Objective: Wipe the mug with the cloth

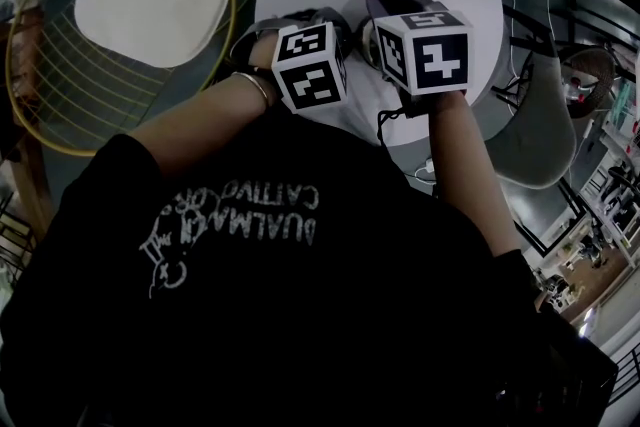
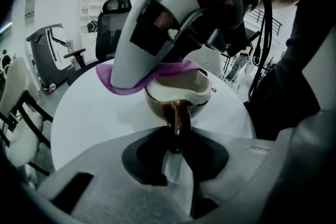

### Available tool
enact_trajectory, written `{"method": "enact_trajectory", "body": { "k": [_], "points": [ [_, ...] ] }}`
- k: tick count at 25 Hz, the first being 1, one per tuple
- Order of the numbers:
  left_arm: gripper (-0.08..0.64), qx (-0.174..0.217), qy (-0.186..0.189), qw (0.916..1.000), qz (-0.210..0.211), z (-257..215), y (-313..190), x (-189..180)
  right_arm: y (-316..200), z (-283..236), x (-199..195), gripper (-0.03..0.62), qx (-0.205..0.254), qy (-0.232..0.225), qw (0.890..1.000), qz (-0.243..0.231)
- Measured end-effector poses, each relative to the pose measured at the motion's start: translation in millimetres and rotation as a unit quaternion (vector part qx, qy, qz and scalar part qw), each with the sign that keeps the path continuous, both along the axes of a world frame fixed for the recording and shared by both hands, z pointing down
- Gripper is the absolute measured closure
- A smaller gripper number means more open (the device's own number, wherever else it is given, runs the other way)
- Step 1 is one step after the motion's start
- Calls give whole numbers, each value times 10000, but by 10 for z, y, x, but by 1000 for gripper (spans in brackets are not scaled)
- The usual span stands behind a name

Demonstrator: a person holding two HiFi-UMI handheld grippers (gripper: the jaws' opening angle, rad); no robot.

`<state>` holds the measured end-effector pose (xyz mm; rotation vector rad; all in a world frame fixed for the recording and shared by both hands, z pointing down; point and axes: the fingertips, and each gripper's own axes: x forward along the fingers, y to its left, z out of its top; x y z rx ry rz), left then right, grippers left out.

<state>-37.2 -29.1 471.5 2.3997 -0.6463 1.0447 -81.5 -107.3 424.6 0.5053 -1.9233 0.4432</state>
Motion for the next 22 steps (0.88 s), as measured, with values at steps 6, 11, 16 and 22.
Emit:
{"method": "enact_trajectory", "body": {
  "k": [6, 11, 16, 22],
  "points": [
    [495, -42, 75, 10000, -22, -28, 11, 14, 164, -10, -79, 568, -31, -62, 9997, -236],
    [494, -52, 98, 9999, -44, -15, 21, 6, 305, -8, -127, 568, 14, -101, 9989, -448],
    [494, -83, 130, 9999, -68, -15, 15, 10, 404, -16, -138, 568, -7, -128, 9983, -564],
    [491, -154, 190, 9996, -113, -31, 13, 10, 533, -41, -130, 568, -55, -76, 9979, -647]
  ]
}}
